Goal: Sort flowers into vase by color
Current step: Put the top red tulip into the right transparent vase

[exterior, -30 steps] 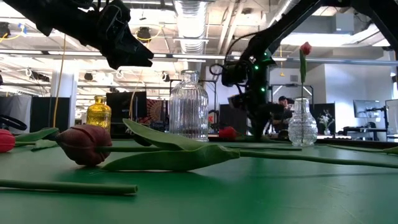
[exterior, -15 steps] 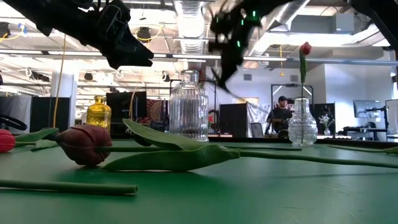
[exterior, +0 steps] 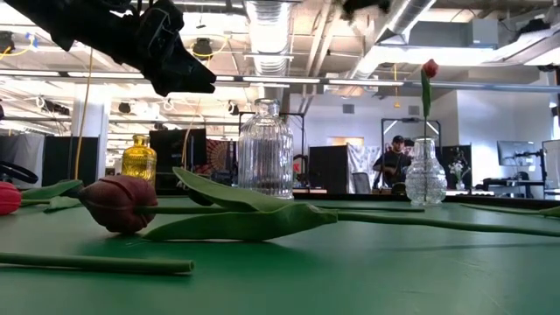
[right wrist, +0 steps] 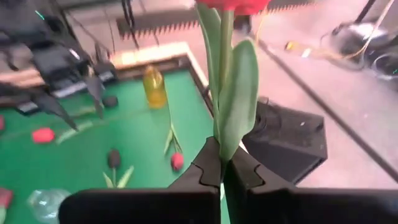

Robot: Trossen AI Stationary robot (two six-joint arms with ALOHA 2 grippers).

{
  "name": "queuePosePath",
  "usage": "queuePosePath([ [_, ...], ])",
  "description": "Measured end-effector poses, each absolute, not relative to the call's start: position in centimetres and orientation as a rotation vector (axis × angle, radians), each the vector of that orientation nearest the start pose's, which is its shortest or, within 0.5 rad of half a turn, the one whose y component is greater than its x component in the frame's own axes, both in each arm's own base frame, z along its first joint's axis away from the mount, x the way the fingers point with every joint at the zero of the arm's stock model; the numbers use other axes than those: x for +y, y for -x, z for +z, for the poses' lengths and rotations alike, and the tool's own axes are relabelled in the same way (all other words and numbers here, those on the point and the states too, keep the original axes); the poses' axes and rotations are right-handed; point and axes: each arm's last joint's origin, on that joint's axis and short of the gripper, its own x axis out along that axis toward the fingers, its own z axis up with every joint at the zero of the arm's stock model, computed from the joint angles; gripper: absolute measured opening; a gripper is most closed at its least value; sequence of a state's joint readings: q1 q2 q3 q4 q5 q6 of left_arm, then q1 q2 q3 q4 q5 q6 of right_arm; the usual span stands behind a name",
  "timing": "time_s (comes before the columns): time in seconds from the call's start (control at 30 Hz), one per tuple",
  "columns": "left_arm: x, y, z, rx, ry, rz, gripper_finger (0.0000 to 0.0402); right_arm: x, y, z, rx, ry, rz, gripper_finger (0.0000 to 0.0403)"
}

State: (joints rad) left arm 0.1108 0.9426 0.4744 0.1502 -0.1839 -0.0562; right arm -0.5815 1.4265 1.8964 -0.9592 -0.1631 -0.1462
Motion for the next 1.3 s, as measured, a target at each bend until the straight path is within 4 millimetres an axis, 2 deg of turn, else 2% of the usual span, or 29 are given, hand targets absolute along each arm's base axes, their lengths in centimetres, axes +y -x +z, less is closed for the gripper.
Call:
queuePosePath([
  [0.13,2.8,-20.1,23.2,0.287,0.043,0.296,0.0215,-10.7,-17.9,47.9,0.432,-0.023,-0.468,0.0026],
  [0.3,2.7,-20.2,23.4,0.263,0.041,0.278,0.0215,-8.4,-14.9,44.8,0.263,-0.012,-0.563,0.0026],
  [0.5,2.7,-20.2,23.5,0.259,0.05,0.279,0.0215,-7.8,-13.2,39.2,0.161,0.009,-0.688,0.0026],
  [0.67,2.7,-20.2,23.5,0.259,0.059,0.28,0.0215,-7.8,-11.6,37.5,0.138,0.04,-0.778,0.0026],
  [0.97,2.7,-20.2,23.5,0.255,0.084,0.285,0.0215,-8.2,-11.1,37.1,0.158,0.065,-0.823,0.0026],
  [1.3,2.7,-20.2,23.5,0.252,0.106,0.288,0.0215,-9.3,-12.6,35.9,0.263,0.05,-0.822,0.0026],
])
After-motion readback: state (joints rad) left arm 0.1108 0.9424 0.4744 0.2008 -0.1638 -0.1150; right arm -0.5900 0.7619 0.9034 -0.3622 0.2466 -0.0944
